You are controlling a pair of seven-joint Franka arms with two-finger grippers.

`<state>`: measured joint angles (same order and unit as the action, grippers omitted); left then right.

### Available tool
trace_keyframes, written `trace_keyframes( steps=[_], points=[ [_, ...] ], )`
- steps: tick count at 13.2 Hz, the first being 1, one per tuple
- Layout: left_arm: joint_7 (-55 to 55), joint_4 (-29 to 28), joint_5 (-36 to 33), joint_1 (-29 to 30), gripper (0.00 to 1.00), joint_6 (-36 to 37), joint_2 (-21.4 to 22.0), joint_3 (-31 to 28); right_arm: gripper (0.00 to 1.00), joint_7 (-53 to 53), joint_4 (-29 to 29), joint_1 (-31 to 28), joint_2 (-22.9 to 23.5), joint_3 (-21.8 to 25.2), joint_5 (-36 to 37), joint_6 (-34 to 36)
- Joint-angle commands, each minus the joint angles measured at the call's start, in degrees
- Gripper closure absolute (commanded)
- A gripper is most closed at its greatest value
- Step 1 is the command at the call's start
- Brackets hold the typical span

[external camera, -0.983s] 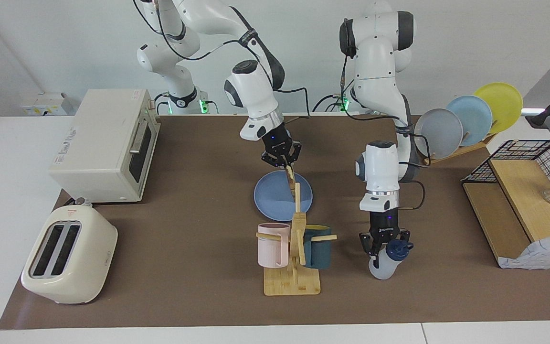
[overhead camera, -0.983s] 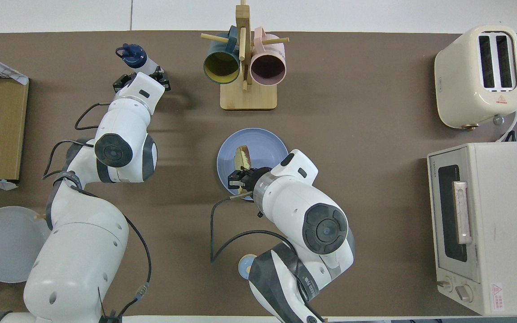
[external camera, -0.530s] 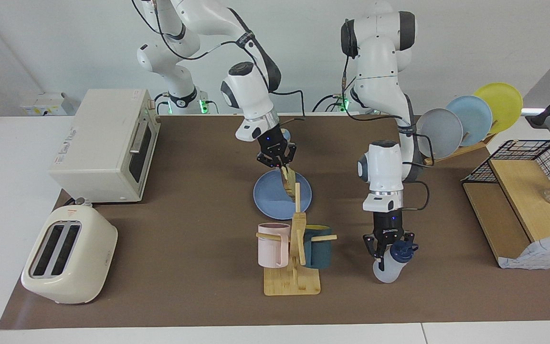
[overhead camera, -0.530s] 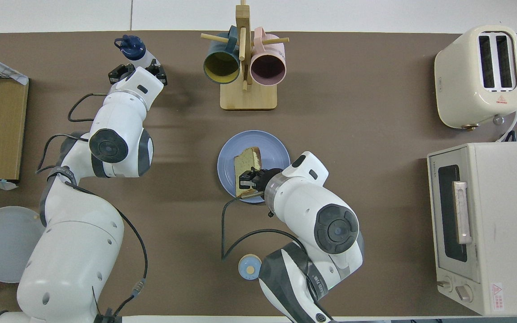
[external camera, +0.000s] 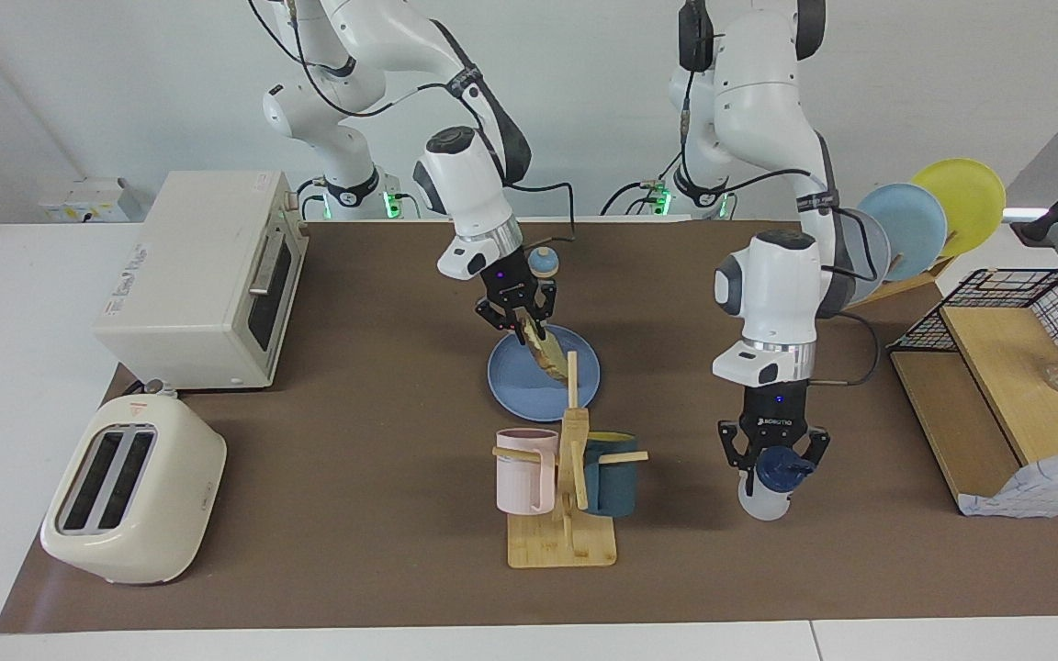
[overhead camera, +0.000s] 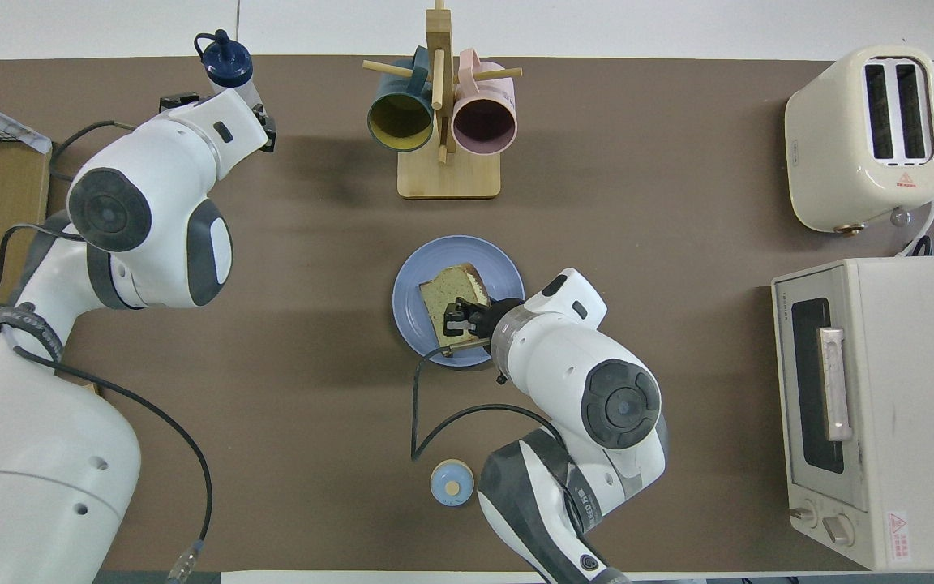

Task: Put bread on plate and add seasoning
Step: 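Lift the bottle with the left gripper while the right gripper releases the bread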

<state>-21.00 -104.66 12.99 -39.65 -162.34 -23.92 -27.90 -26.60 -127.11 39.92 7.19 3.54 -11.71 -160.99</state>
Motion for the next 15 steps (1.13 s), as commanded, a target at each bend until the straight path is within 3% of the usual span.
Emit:
trace_keyframes(
  steps=[1,3,7,9,15],
  points=[
    [-13.9,-2.3,-0.9,0.4,1.00,14.4,9.1,0.2,0.00,1.5,-0.5,-0.5,-1.0,-0.5,-1.4,-0.2],
    [-24.7,-2.8,-0.9,1.4,1.00,24.6,13.5,0.2,0.00,1.6,1.1,-1.2,-1.0,-0.2,-1.4,1.1],
    [-40.8,-5.8,-0.9,1.8,1.00,37.9,21.5,0.1,0.00,1.8,10.0,-4.9,-1.0,-0.1,-0.4,13.4],
    [-45.0,-8.5,-0.9,1.1,1.00,41.7,25.7,0.2,0.00,2.6,11.9,-6.1,-1.3,0.1,-0.2,16.6],
    [-47.7,-14.6,-3.0,0.4,1.00,54.3,34.4,4.9,0.00,12.4,22.2,-15.5,-3.5,0.1,7.4,41.8]
  ],
)
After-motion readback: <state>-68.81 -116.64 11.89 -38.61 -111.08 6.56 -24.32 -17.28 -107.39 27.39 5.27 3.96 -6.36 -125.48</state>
